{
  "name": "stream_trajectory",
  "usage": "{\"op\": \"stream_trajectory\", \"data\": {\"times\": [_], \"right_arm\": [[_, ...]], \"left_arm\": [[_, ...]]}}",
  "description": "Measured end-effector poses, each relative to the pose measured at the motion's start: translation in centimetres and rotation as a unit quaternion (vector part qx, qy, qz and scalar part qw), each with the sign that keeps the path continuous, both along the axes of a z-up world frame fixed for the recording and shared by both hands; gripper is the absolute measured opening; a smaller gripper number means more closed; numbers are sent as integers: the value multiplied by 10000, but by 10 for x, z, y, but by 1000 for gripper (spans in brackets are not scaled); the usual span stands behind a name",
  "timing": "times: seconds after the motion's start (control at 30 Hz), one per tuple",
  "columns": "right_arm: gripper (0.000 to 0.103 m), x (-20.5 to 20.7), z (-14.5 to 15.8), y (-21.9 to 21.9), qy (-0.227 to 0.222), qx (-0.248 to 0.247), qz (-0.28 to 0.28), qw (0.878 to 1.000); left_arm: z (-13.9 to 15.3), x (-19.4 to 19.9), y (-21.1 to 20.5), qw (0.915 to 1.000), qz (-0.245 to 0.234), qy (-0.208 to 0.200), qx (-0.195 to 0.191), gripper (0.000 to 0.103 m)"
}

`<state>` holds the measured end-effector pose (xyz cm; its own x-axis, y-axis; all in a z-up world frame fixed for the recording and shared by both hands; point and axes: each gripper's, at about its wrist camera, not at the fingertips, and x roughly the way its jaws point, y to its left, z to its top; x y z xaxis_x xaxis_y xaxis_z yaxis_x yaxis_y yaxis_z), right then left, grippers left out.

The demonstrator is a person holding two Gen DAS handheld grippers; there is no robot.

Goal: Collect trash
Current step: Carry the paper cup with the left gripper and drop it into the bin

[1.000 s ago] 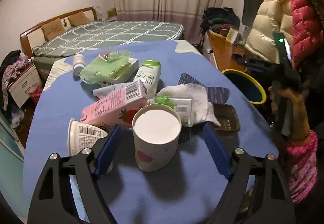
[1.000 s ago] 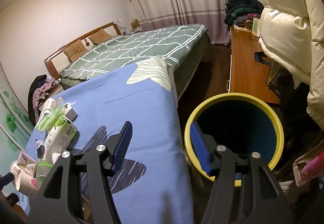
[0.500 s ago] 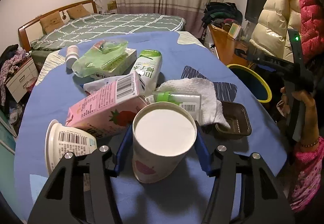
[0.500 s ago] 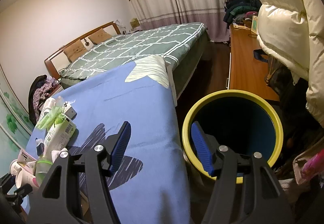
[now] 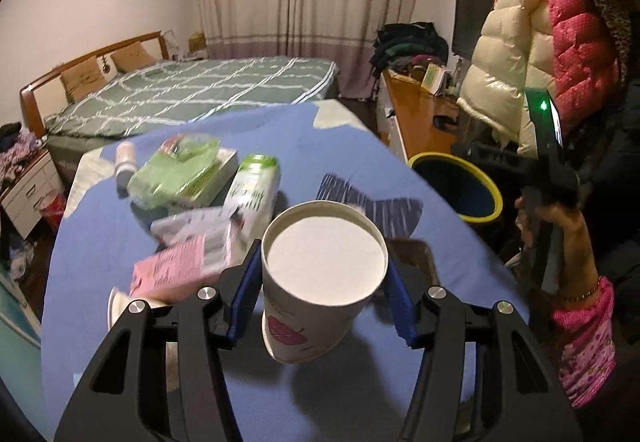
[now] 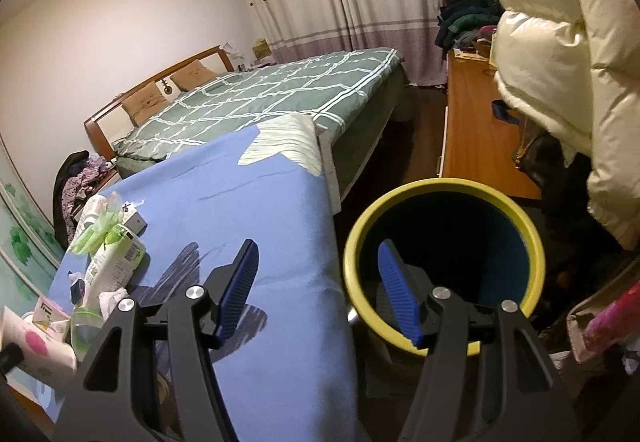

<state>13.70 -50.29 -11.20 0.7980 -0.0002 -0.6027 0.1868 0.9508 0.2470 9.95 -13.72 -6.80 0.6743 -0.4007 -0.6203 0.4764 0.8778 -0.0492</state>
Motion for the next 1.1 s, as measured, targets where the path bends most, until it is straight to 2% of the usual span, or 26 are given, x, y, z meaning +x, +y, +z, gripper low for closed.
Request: {"op": "stream_trajectory", "data": {"times": [0.33, 0.5, 0.6, 0.8, 1.1], "right_arm": [[61, -18, -6, -23, 42, 85, -140, 9999], [61, -19, -9, -25, 56, 103, -132, 9998], [61, -20, -6, -24, 39, 24, -151, 9999], [61, -34, -2, -27, 0, -131, -301, 9995], [61, -78, -8, -54, 105, -434, -839, 9955]], "left_arm": [[16, 32, -22, 9999, -56, -138, 12, 56], [15, 48, -21, 10000, -21, -31, -89, 56], [17, 49, -31, 9998, -171, -18, -96, 56], [22, 56, -74, 9984, -562, -58, -95, 56], [26, 77, -191, 9928, -1195, -72, 29, 56]]}}
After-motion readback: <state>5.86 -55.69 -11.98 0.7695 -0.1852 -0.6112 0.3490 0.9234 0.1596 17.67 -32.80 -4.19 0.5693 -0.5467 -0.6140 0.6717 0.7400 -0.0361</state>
